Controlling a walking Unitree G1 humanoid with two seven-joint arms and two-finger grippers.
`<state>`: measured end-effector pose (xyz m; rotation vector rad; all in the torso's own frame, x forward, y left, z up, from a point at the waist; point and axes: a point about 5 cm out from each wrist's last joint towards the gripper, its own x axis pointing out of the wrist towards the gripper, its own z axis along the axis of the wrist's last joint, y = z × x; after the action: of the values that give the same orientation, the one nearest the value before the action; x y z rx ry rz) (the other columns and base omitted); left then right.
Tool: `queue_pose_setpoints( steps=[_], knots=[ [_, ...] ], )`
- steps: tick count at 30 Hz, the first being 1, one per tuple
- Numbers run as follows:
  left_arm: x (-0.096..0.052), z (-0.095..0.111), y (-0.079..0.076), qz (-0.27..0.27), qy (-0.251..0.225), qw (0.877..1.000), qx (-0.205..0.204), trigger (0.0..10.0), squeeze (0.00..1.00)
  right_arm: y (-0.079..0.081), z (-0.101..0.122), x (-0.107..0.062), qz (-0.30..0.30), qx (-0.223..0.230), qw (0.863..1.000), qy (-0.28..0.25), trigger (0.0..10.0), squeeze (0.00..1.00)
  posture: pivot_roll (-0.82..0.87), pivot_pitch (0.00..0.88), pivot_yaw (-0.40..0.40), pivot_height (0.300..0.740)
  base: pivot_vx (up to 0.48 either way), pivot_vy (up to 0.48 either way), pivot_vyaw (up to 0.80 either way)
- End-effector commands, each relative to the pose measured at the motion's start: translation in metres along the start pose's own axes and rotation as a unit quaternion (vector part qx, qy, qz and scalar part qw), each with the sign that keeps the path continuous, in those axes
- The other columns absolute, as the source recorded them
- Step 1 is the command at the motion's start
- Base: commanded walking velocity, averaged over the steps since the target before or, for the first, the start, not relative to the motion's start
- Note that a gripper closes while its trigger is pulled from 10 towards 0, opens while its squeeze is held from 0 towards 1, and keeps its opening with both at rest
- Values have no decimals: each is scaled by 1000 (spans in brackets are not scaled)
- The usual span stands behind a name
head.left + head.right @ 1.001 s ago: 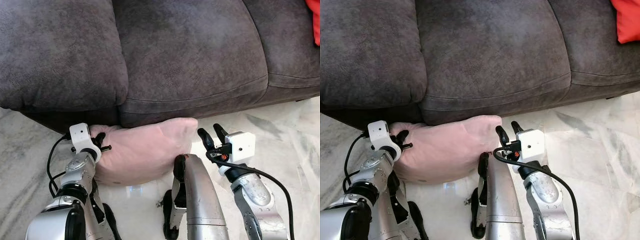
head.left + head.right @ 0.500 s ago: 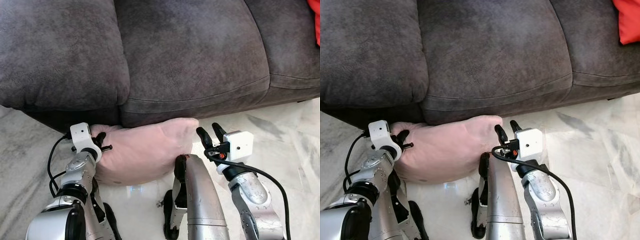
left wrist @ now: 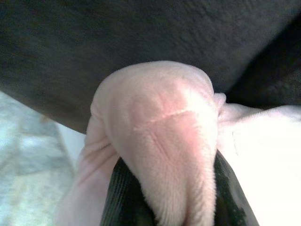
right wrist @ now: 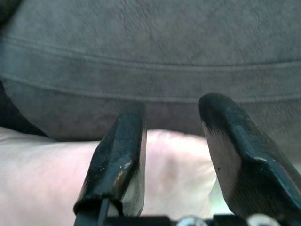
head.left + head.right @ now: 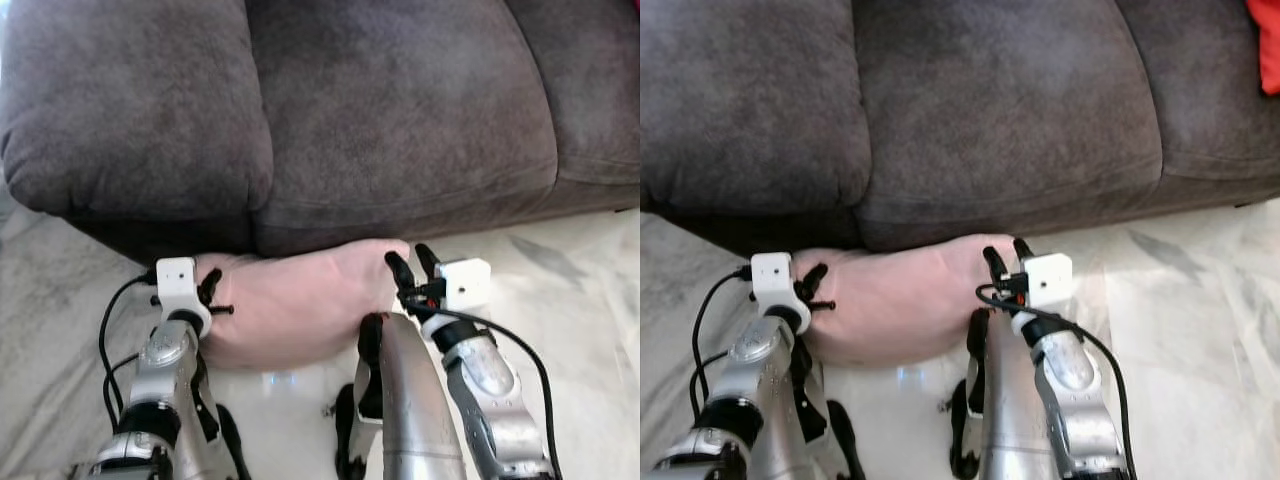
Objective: Move the pillow to the sofa from floor
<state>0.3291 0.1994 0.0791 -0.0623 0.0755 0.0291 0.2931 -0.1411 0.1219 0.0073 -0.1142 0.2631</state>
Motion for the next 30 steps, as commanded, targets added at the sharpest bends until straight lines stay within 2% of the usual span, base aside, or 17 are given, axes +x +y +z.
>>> queue_pose_setpoints(
  steps=[1, 9, 15, 20, 30],
  knots=[
    [-4, 9, 5, 10, -38, 999, 21, 10000, 0, -4, -10, -3, -13, 5, 1000, 14, 10000, 0, 15, 269, -48, 470, 0, 0, 0],
    [-13, 12, 0, 11, -57, 998, 23, 10000, 0, -2, -11, 10, -20, 8, 1000, -3, 10000, 0, 43, 210, -18, 470, 0, 0, 0],
    [-8, 10, -4, 10, -44, 999, 24, 10000, 0, -3, -11, 20, -28, 10, 999, -12, 10000, 0, 41, 164, 7, 470, 0, 0, 0],
    [-2, 15, -5, 8, -46, 999, 23, 10000, 0, -7, -10, 25, -36, 4, 999, -22, 10000, 0, 42, 145, 15, 470, 0, 0, 0],
    [-1, 15, -2, 16, -46, 999, 15, 10000, 0, -7, -12, 29, -36, 3, 999, -27, 10000, 0, 48, 135, 11, 470, 0, 0, 0]
  ],
)
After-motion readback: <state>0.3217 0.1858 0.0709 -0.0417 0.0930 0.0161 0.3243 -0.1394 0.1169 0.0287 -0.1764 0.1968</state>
